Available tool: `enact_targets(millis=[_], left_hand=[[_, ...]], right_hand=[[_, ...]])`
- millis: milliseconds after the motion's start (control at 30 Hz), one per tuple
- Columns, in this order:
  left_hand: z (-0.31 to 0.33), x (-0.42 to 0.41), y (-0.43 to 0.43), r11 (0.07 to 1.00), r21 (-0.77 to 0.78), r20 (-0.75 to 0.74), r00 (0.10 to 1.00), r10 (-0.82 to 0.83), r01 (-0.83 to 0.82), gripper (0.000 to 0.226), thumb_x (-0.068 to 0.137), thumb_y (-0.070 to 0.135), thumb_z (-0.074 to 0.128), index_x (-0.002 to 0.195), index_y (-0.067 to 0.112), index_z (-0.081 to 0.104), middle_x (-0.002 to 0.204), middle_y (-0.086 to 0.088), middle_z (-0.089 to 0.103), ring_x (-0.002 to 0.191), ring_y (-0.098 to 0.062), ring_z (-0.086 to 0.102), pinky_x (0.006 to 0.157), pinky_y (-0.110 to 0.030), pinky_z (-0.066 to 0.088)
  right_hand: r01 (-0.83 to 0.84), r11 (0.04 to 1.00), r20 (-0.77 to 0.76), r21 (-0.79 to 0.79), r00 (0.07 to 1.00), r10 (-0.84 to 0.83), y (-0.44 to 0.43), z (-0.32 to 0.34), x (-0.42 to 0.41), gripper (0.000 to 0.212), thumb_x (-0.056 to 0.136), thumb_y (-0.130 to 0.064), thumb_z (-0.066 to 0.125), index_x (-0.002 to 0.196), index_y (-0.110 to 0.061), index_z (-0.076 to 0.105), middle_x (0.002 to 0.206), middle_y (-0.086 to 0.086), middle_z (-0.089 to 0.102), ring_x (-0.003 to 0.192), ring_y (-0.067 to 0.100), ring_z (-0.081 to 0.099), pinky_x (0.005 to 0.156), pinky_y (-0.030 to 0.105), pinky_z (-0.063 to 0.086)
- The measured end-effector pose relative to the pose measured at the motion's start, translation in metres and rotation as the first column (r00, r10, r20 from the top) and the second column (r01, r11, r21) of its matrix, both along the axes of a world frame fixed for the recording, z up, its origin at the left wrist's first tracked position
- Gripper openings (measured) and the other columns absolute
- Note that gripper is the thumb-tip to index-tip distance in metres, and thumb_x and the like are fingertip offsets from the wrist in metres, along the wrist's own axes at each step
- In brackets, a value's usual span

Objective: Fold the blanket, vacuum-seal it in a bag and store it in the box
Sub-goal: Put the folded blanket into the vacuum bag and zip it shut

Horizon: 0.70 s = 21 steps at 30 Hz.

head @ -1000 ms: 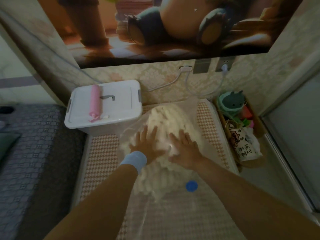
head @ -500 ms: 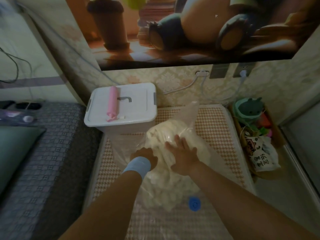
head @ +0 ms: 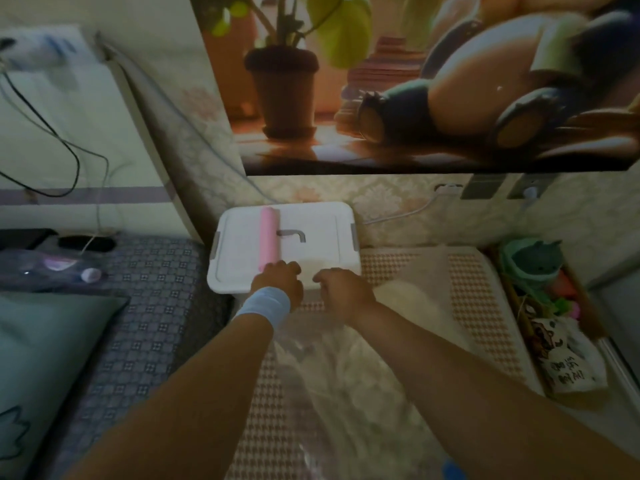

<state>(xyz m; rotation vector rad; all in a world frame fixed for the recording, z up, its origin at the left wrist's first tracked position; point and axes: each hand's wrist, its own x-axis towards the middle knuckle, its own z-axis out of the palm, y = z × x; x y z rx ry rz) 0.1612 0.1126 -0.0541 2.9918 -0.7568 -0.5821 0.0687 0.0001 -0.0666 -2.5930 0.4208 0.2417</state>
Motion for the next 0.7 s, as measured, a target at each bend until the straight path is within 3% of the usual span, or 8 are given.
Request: enact_targets(millis=[67, 200, 233, 367, 467, 567, 700], left_hand=[[-0.016, 0.024, 0.015, 0.997, 0.017, 0.067, 0.995, -0.078, 0.077, 0.046, 0.097, 0.031, 0.044, 0.142, 0.033, 0.036, 0.143, -0.003, 0.039, 0.129, -0.026, 0.038, 0.101, -0.043, 0.041], [-0.054, 0.06, 0.037, 0.992, 0.052, 0.055, 0.992, -0.117, 0.115, 0.059, 0.097, 0.031, 0.045, 0.149, 0.041, 0.017, 0.16, 0.001, -0.004, 0.146, -0.029, 0.006, 0.111, -0.05, 0.029], [-0.061, 0.067, 0.04, 0.99, 0.055, 0.036, 0.991, -0.128, 0.126, 0.059, 0.097, 0.031, 0.044, 0.149, 0.041, 0.017, 0.16, 0.001, -0.003, 0.146, -0.03, 0.006, 0.111, -0.051, 0.029], [-0.075, 0.09, 0.056, 0.994, -0.031, 0.072, 0.992, -0.099, 0.102, 0.047, 0.095, 0.032, 0.046, 0.14, 0.034, 0.032, 0.143, -0.005, 0.033, 0.127, -0.03, 0.038, 0.1, -0.049, 0.043], [-0.078, 0.096, 0.061, 0.993, -0.087, 0.113, 0.991, -0.073, 0.083, 0.041, 0.096, 0.038, 0.044, 0.136, 0.033, 0.04, 0.148, -0.005, 0.027, 0.131, -0.03, 0.033, 0.103, -0.048, 0.039], [-0.081, 0.095, 0.059, 0.977, -0.143, 0.206, 0.971, -0.125, 0.156, 0.039, 0.095, 0.037, 0.046, 0.134, 0.031, 0.046, 0.154, -0.002, 0.02, 0.137, -0.028, 0.025, 0.106, -0.045, 0.035], [-0.077, 0.088, 0.052, 0.94, -0.292, 0.288, 0.953, -0.09, 0.176, 0.032, 0.094, 0.022, 0.05, 0.125, 0.024, 0.056, 0.137, -0.001, 0.041, 0.122, -0.025, 0.04, 0.1, -0.039, 0.042]], right_hand=[[-0.023, 1.0, -0.02, -0.019, 1.0, 0.022, 0.014, -0.012, 0.027, 0.043, 0.098, -0.012, 0.051, 0.14, -0.022, 0.054, 0.14, 0.002, 0.057, 0.125, 0.021, 0.055, 0.102, 0.035, 0.045], [0.074, 0.996, -0.031, -0.053, 0.997, -0.075, 0.031, -0.036, 0.068, 0.03, 0.103, -0.026, 0.048, 0.127, -0.017, 0.064, 0.128, 0.006, 0.064, 0.118, 0.025, 0.059, 0.097, 0.038, 0.049], [0.112, 0.991, -0.026, -0.073, 0.993, -0.115, 0.033, -0.043, 0.077, 0.029, 0.103, -0.029, 0.048, 0.123, -0.016, 0.065, 0.124, 0.007, 0.065, 0.114, 0.025, 0.061, 0.094, 0.038, 0.05], [0.258, 0.953, -0.029, -0.158, 0.964, -0.266, 0.043, -0.066, 0.105, 0.04, 0.099, -0.048, 0.051, 0.113, -0.014, 0.066, 0.114, 0.007, 0.065, 0.103, 0.026, 0.064, 0.08, 0.035, 0.05], [0.33, 0.924, -0.054, -0.194, 0.937, -0.346, 0.047, -0.072, 0.115, 0.051, 0.092, -0.06, 0.057, 0.111, -0.013, 0.066, 0.111, 0.007, 0.065, 0.098, 0.025, 0.065, 0.072, 0.032, 0.045], [0.378, 0.907, -0.049, -0.184, 0.918, -0.393, 0.05, -0.075, 0.122, 0.046, 0.087, -0.056, 0.067, 0.107, -0.014, 0.065, 0.106, 0.004, 0.067, 0.096, 0.023, 0.065, 0.069, 0.029, 0.043], [0.421, 0.905, -0.073, -0.06, 0.902, -0.425, 0.051, -0.082, 0.129, 0.033, 0.089, -0.039, 0.071, 0.106, -0.011, 0.065, 0.109, 0.007, 0.068, 0.098, 0.025, 0.066, 0.077, 0.032, 0.05]])
